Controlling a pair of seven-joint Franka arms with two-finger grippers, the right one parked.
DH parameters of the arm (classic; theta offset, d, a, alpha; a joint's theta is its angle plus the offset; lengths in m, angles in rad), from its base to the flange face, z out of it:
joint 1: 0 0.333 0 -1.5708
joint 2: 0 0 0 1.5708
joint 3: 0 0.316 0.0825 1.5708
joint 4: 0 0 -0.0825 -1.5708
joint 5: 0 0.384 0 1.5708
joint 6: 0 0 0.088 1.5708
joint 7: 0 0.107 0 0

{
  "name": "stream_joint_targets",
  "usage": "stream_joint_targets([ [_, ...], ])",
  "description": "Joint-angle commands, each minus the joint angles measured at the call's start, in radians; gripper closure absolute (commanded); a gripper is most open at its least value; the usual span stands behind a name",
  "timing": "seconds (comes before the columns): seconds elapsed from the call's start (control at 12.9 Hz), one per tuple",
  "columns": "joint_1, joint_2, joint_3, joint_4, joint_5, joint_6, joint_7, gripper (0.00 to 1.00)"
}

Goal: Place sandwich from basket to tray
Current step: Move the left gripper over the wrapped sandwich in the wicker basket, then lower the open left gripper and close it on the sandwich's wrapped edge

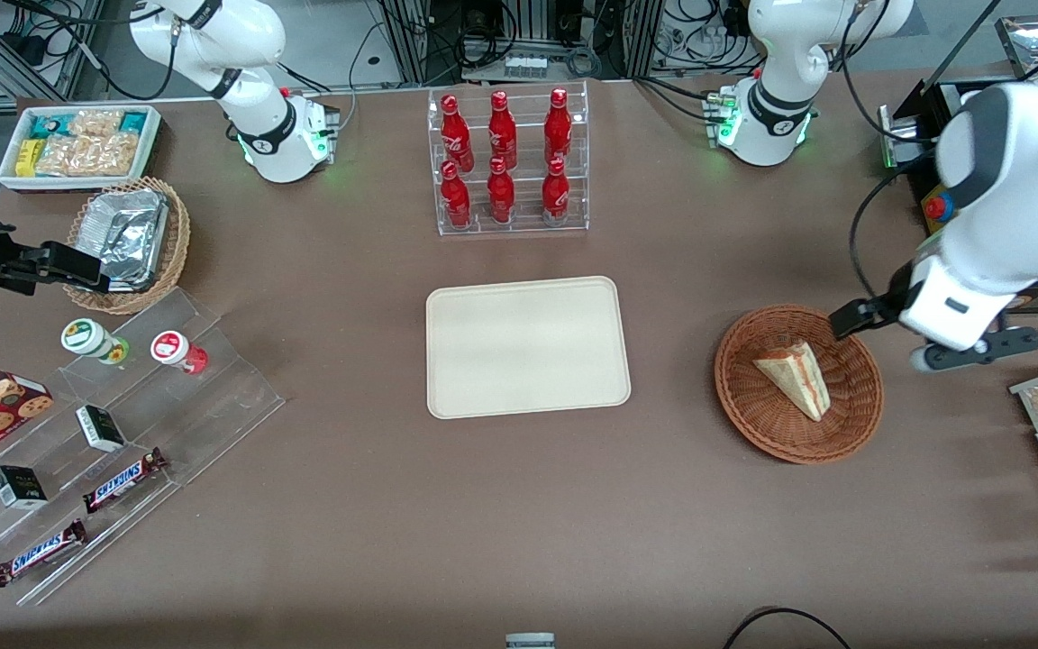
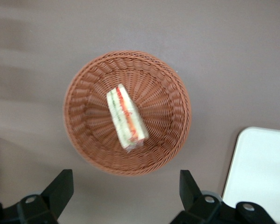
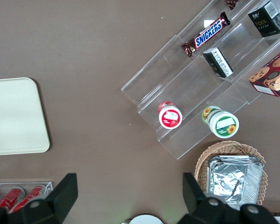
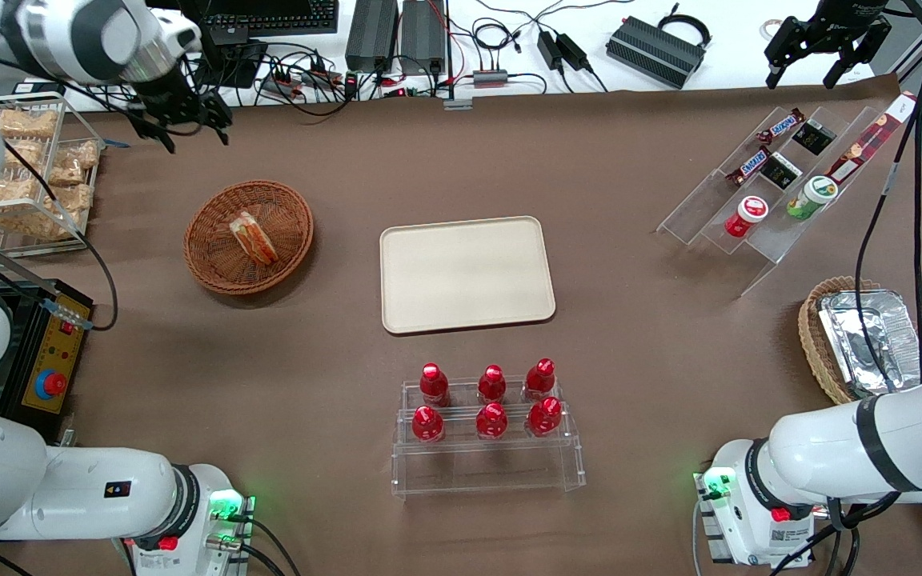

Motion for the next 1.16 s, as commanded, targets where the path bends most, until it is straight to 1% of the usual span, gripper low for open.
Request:
stream_joint_targets([
  [0.0,-0.007,-0.027,0.000,-0.146,0.012,0.142,-0.102,0.00],
  [0.16,-0.009,-0.031,0.000,-0.250,0.013,0.289,-0.163,0.00],
  [0.39,-0.001,-0.019,0.001,-0.343,0.013,0.417,-0.217,0.00],
  [0.62,-0.006,0.044,0.003,-0.350,0.012,0.490,-0.294,0.00],
  [1.09,-0.006,0.091,0.003,-0.363,0.013,0.520,-0.303,0.00],
])
